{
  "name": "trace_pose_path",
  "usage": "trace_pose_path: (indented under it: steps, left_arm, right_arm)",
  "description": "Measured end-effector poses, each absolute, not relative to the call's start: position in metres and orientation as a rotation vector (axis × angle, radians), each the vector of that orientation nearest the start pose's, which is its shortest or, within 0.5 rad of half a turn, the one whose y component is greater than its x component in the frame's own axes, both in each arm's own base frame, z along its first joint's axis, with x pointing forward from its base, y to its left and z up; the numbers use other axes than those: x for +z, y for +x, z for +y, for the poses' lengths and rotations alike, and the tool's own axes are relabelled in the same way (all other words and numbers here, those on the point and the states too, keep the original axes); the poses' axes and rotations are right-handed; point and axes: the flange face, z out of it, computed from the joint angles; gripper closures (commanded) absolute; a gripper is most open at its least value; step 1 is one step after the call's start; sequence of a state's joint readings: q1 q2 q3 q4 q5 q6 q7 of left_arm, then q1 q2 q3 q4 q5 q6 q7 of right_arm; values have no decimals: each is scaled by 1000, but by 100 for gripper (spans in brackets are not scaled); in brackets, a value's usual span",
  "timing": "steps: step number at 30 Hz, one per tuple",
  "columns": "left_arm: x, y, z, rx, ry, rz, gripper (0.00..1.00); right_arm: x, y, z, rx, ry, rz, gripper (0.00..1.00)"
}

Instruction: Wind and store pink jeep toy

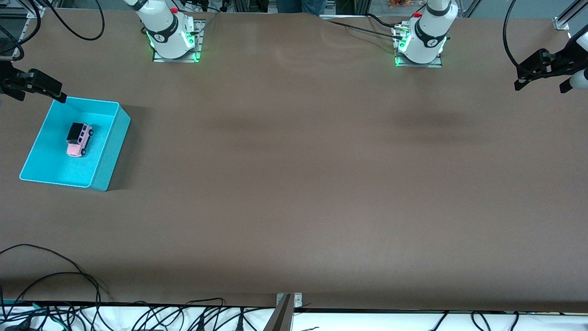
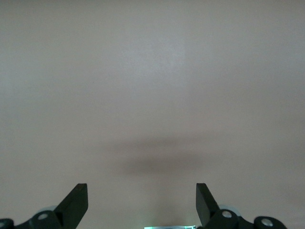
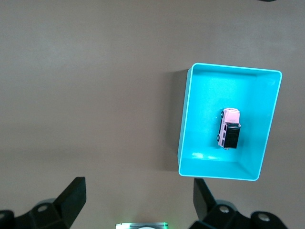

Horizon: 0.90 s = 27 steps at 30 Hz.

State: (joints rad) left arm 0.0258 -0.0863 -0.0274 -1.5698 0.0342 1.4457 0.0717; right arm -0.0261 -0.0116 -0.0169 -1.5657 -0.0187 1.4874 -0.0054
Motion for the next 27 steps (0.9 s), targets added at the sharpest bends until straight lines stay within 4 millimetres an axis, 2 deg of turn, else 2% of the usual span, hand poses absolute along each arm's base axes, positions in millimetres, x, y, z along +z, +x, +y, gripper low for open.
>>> trace_pose_path:
  steps: [17, 27]
  left_arm:
    - [660, 514, 3, 61, -3104, 108, 0]
    - [660, 514, 3, 61, -3104, 108, 0]
  right_arm:
    - [625, 544, -23, 105, -3152, 54, 0]
    - [652, 544, -21, 17, -3150, 49, 0]
